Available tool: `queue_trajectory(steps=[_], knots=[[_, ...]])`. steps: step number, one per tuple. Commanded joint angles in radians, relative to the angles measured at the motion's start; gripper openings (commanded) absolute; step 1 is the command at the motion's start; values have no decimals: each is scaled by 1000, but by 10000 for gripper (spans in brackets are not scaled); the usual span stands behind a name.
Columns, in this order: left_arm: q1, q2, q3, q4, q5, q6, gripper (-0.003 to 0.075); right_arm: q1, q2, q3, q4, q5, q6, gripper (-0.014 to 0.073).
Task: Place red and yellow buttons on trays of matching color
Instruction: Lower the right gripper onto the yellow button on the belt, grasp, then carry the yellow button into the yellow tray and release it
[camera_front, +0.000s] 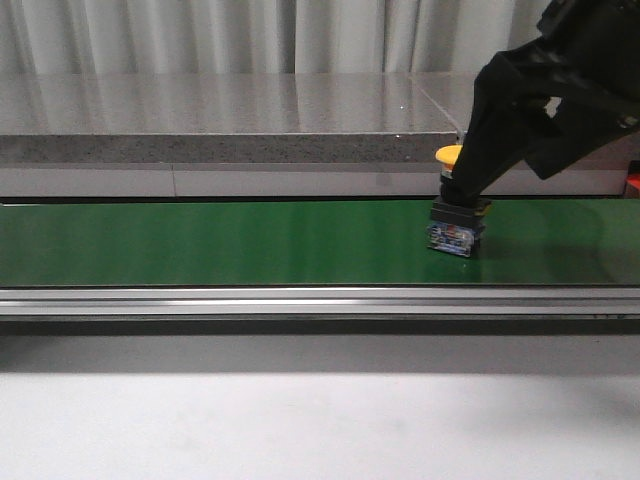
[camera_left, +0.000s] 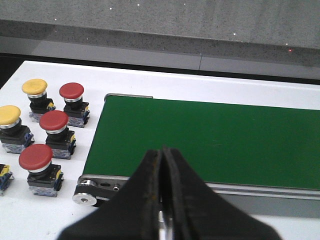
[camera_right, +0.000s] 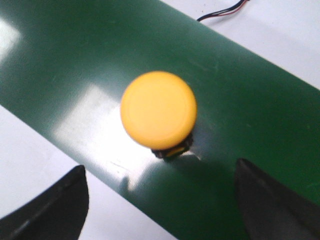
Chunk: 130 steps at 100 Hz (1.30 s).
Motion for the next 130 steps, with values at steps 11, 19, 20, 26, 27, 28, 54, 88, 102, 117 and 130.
queue_trajectory(steps=[11,19,20,26,27,28,54,88,102,117,130], knots=[[-8,6,-25,4,-79,3,-19,3,-2,-26,21,-120,-12,593],[-8,6,-25,4,-79,3,-19,3,15,-26,21,-141,-12,593],[-8,6,-25,4,-79,3,-19,3,20,-26,21,-144,-12,592],[-8,6,-25,4,-79,3,-19,3,36,-26,21,-154,-12,585],[-8,6,-25,4,-79,3,-19,3,40,-26,21,-156,-12,579],[-8,6,-25,4,-79,3,-19,3,42,-26,21,-156,-12,575],[-8,6,-25,4,-79,3,-19,3,67,-26,21,-164,-12,155],[-8,6,-25,4,-79,3,-19,-44,27,-35,21,-113,8,123],[-8,6,-25,4,-79,3,-19,-131,-26,-35,21,-68,28,123],[-8,6,-25,4,-79,3,-19,-268,-87,-35,21,-41,60,123],[-8,6,-25,4,-79,3,-19,-402,-127,-34,21,-30,82,123]])
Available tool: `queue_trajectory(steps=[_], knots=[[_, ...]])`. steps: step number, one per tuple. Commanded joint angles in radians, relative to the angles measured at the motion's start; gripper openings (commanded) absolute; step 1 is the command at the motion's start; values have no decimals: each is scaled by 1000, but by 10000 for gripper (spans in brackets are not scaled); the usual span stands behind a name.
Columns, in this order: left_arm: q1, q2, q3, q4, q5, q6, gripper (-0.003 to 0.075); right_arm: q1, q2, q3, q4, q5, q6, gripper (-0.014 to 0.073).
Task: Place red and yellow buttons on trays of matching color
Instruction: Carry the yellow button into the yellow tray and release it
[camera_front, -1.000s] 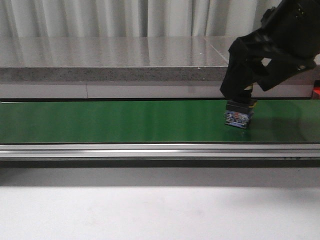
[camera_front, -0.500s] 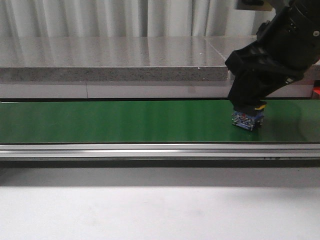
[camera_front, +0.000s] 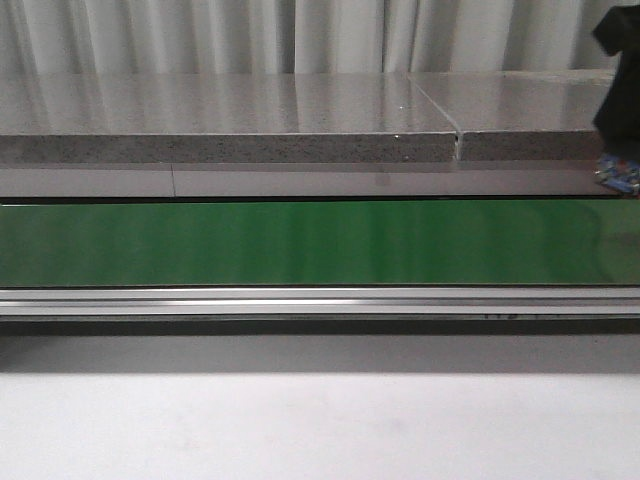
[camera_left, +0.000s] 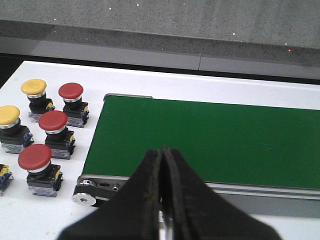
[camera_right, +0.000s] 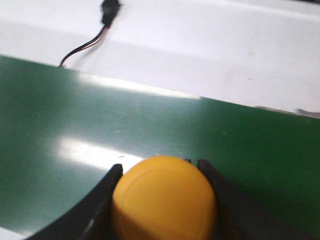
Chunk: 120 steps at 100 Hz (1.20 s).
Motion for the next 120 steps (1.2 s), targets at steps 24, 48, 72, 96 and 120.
queue_trajectory(steps=[24,48,72,96,120], knots=[[-8,6,-25,4,-79,3,-19,-320,-63,-31,14,-22,71,122],[-8,6,-25,4,-79,3,-19,-510,-62,-20,14,-81,139,122],[-8,6,-25,4,-79,3,-19,-604,-30,64,14,-196,200,122],[-8,6,-25,4,-79,3,-19,-605,105,80,14,-213,200,122],[-8,6,-25,4,-79,3,-19,-605,205,80,16,-234,200,122]])
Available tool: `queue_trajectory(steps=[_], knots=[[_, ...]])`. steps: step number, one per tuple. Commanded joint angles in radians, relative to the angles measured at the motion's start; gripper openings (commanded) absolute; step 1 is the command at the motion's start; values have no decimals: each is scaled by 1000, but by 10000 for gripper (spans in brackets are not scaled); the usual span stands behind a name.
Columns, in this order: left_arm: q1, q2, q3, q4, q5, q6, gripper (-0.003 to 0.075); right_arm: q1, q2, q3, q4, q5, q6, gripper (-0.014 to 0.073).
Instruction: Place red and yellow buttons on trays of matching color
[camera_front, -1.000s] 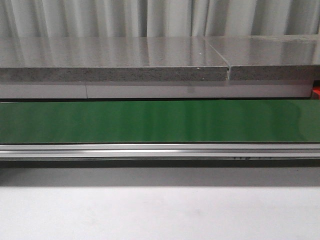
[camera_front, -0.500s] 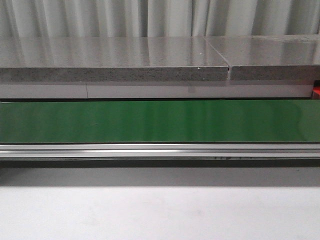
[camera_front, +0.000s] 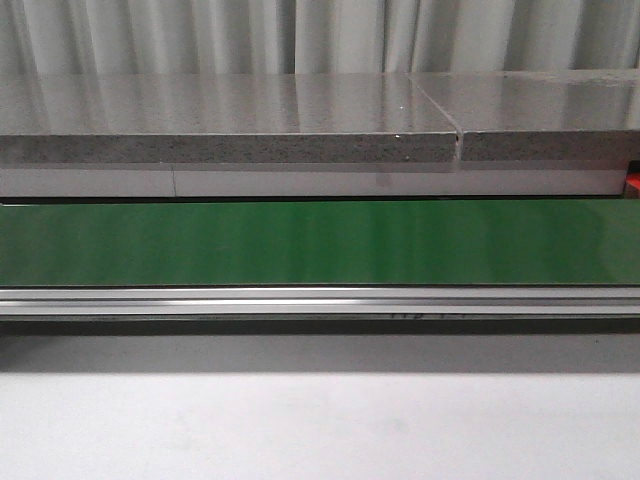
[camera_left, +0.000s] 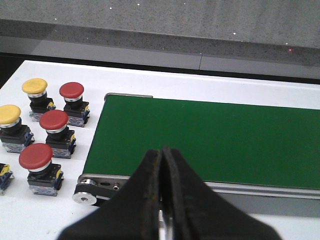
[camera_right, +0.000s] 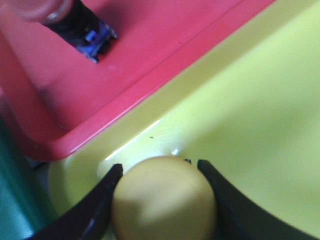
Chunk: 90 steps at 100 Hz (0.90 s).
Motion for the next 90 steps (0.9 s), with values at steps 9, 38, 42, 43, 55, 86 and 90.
queue_trajectory(steps=[9,38,42,43,55,86,90], knots=[[-8,6,-26,4,-79,3,-19,-5,1,-24,20,-57,-2,132],[-8,6,-26,4,-79,3,-19,-5,1,-24,38,-63,-2,470],[-8,6,-26,4,-79,3,-19,-5,1,-24,52,-63,-2,515],[-8,6,-26,4,-79,3,-19,-5,1,-24,54,-63,-2,521],[-8,6,-26,4,-79,3,-19,6,0,-24,68,-65,-2,563],[-8,6,-26,4,-79,3,-19,102,-112,-24,69,-86,-6,563],[-8,6,-26,4,-79,3,-19,120,-136,-24,69,-84,-7,563]])
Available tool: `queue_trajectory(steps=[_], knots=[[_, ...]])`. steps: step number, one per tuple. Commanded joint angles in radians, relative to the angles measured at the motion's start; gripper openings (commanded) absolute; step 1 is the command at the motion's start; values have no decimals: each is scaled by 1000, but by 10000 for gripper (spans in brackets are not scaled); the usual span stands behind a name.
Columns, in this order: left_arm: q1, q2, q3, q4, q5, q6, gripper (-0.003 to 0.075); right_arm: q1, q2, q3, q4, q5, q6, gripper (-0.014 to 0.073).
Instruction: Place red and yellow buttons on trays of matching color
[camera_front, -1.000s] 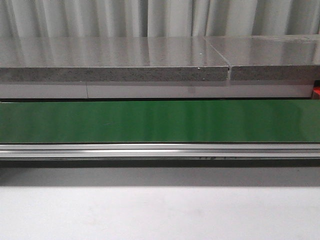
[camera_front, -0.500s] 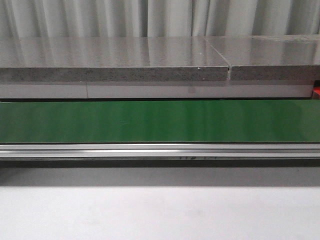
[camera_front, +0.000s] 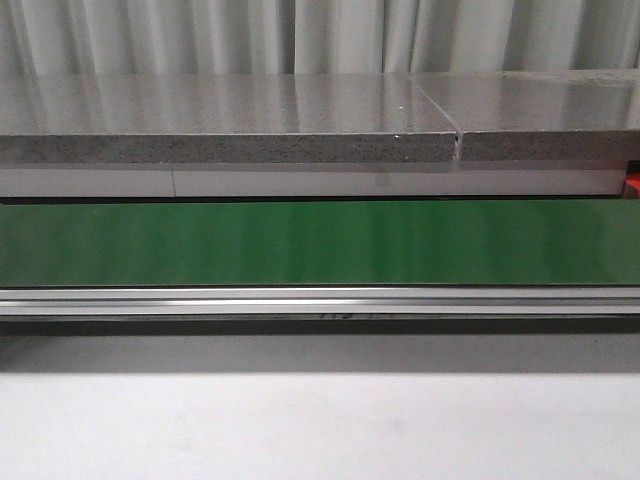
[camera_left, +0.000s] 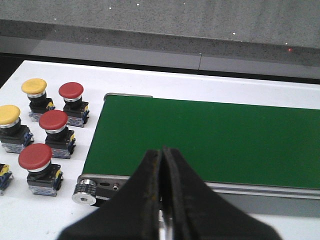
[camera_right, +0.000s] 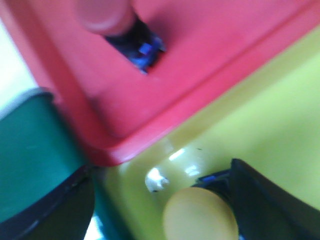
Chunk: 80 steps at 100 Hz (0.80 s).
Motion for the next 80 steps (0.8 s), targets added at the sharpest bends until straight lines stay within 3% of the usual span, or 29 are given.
queue_trajectory(steps=[1,52,80], knots=[[-8,6,-26,4,-79,3,-19,31,-97,-24,15,-44,-7,563],[-8,6,-26,4,-81,3,-19,377,-446,-3,15,76,-139,562],[-8,6,-26,4,-81,3,-19,470,-605,133,14,128,-146,556]])
